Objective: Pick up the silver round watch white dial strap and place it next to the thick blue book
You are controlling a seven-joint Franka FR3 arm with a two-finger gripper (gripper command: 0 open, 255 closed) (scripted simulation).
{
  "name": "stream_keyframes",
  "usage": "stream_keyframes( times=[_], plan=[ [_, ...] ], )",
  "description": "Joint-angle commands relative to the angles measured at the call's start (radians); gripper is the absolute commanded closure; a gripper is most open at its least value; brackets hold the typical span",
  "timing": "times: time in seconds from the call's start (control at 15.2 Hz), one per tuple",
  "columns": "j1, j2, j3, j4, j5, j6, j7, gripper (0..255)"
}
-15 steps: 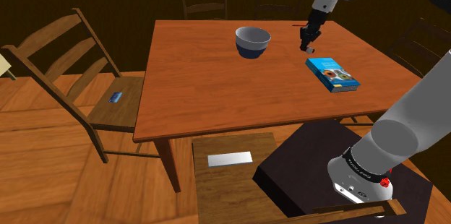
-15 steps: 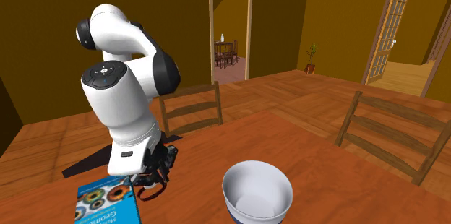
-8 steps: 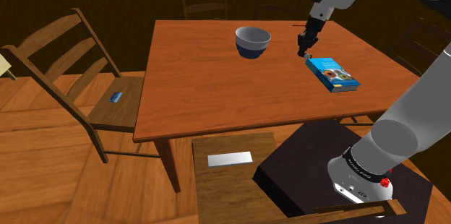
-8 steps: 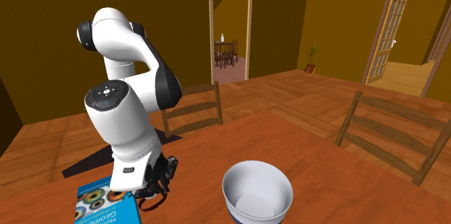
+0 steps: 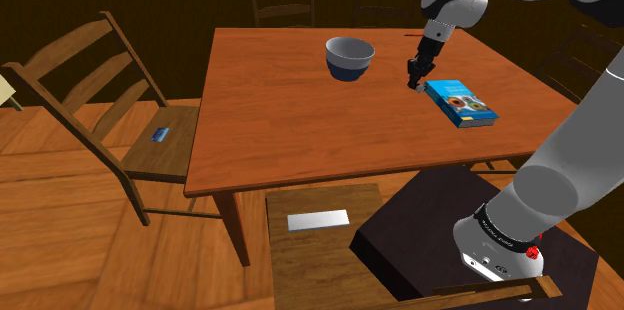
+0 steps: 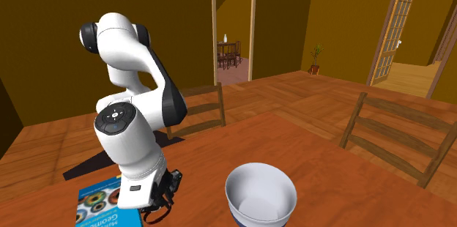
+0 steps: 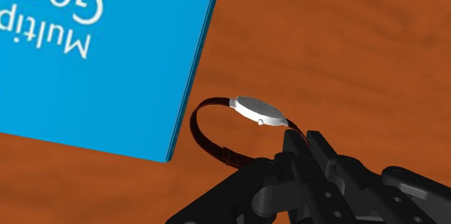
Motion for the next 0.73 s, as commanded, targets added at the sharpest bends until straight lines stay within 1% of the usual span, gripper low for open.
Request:
stream_keyframes(
  times=[0.0, 0.46, 0.53, 0.66],
  plan=[
    [0.000, 0.007, 0.001, -0.005, 0.004, 0.012, -0.004, 255],
    [0.000, 0.007, 0.001, -0.005, 0.004, 0.012, -0.004, 255],
    [0.000, 0.007, 0.001, -0.005, 0.004, 0.012, -0.004, 0],
    [0.000, 0.007, 0.001, -0.005, 0.004, 0.012, -0.004, 0]
  ],
)
